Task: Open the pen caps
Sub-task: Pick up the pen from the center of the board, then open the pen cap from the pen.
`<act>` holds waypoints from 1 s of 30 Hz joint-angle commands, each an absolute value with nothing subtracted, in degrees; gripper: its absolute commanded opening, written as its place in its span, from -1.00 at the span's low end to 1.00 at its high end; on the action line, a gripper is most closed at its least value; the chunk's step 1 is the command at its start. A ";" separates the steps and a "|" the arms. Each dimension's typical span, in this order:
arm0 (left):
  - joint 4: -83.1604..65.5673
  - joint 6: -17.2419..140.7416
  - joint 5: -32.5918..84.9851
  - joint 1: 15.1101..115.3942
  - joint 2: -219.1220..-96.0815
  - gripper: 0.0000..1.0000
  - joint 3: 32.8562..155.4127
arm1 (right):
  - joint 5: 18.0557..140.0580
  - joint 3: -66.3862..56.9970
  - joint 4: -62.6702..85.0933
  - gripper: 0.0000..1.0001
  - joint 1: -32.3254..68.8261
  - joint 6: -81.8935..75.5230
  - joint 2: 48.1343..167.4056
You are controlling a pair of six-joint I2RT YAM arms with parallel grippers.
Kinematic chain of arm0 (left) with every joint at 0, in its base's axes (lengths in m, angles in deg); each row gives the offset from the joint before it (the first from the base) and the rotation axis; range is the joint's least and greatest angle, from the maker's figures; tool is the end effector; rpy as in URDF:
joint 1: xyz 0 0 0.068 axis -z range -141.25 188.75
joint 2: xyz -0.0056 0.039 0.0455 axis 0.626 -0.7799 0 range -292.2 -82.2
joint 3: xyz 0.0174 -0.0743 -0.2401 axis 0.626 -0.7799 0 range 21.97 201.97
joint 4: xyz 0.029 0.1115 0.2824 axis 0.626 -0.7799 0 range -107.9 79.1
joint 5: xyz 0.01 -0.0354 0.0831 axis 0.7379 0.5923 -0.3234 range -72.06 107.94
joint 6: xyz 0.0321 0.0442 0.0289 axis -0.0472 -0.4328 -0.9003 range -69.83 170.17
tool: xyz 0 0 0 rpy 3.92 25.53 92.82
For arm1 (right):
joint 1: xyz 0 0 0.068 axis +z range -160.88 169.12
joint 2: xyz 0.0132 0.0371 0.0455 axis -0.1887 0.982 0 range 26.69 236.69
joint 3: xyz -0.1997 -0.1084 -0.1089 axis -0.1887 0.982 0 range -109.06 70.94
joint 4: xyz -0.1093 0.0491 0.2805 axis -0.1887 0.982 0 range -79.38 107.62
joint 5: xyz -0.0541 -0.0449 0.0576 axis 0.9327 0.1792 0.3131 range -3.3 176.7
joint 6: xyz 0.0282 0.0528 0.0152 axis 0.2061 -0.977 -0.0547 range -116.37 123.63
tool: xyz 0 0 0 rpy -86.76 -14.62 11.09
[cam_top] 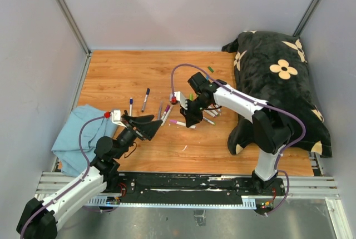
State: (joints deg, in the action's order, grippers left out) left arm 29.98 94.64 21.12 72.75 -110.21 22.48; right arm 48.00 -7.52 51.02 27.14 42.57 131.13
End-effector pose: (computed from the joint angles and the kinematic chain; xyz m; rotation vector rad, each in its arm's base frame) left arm 0.1721 -0.1191 0.1741 -0.0809 1.4372 -1.1825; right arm 0.3069 0.2771 0.1735 -1.7589 1.9076 0.9043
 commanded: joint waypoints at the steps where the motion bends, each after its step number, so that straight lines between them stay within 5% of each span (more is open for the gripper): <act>1: 35.02 96.19 22.14 73.04 -110.59 0.99 17.07 | 44.55 -6.80 51.78 -0.99 25.87 41.89 129.23; 30: 52.59 100.74 23.58 73.03 -125.38 0.99 19.00 | 33.77 -7.20 51.84 -0.99 21.53 38.68 127.34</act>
